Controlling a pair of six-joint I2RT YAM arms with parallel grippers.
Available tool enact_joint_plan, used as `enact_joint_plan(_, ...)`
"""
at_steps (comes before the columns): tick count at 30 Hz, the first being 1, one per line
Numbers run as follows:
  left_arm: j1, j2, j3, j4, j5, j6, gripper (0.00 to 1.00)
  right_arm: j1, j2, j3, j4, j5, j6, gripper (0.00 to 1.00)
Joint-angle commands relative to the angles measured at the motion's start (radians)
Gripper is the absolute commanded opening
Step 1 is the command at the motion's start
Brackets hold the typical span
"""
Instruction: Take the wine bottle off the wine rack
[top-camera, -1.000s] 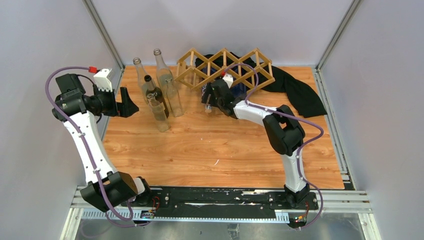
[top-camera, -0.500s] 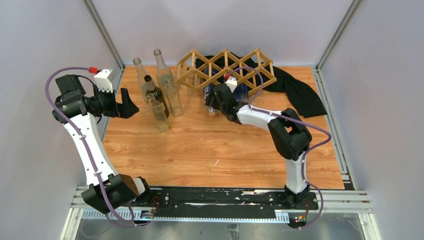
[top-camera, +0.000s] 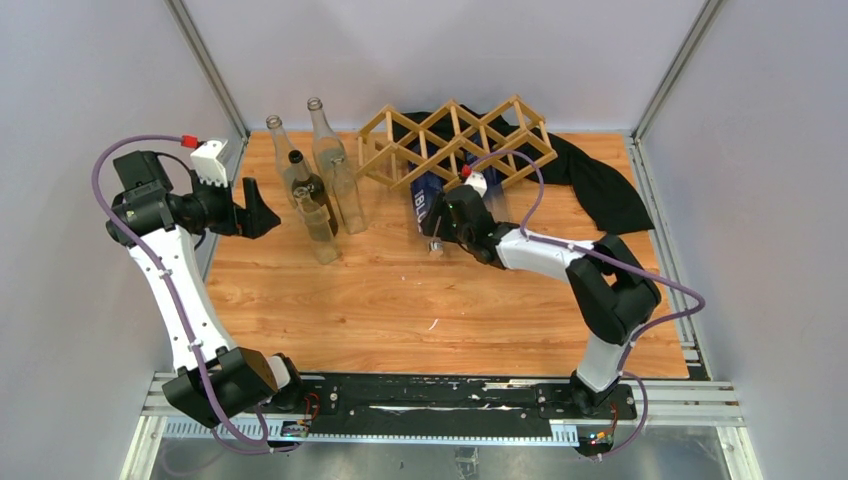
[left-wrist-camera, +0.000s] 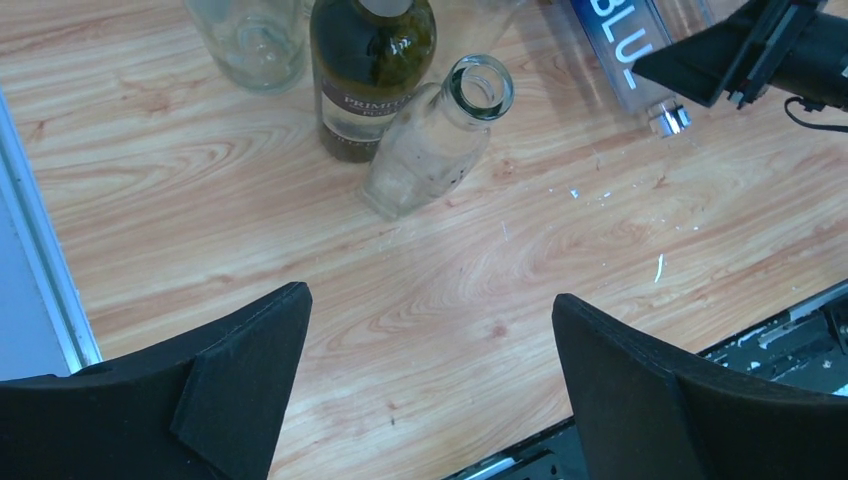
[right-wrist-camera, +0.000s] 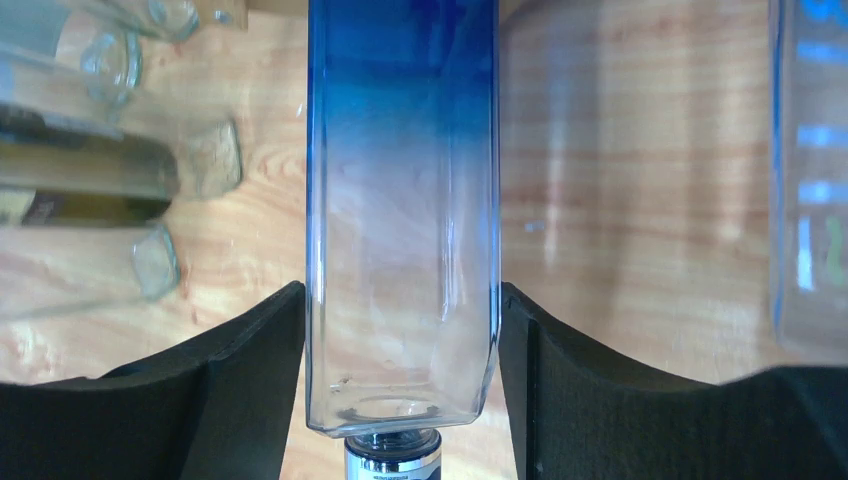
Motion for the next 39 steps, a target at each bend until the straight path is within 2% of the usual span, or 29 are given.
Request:
enact_joint_plan(1, -0.005, -0.025, -0.018, -0.009, 0.047, 0.033, 0.95, 0.029, -0.127, -0.097, 0.0, -0.033, 0.001, 0.0)
enact_joint_plan(11, -0.157, -0.062, -0.044, -0.009, 0.012, 0.035, 0.92, 0.083, -0.398, -0.328, -0.031, -0.043, 0.077, 0.0)
enact_joint_plan(17, -0.231, -0.077, -0.043, -0.009, 0.02, 0.05, 0.9, 0.096, -0.564, -0.443, -0.105, -0.066, 0.133, 0.0)
enact_joint_plan(20, -0.303, -0.093, -0.062, -0.01, 0.016, 0.074, 0.9, 0.095, -0.632, -0.47, -0.145, -0.085, 0.148, 0.0)
enact_joint_plan(30, -0.632, -0.093, -0.12, -0.01, -0.15, 0.198, 0.93, 0.097, -0.717, -0.42, -0.309, -0.201, 0.136, 0.0)
enact_joint_plan(39, -0.936, -0.068, -0.211, -0.009, -0.298, 0.379, 0.99, 0.097, -0.691, -0.225, -0.54, -0.401, 0.055, 0.0)
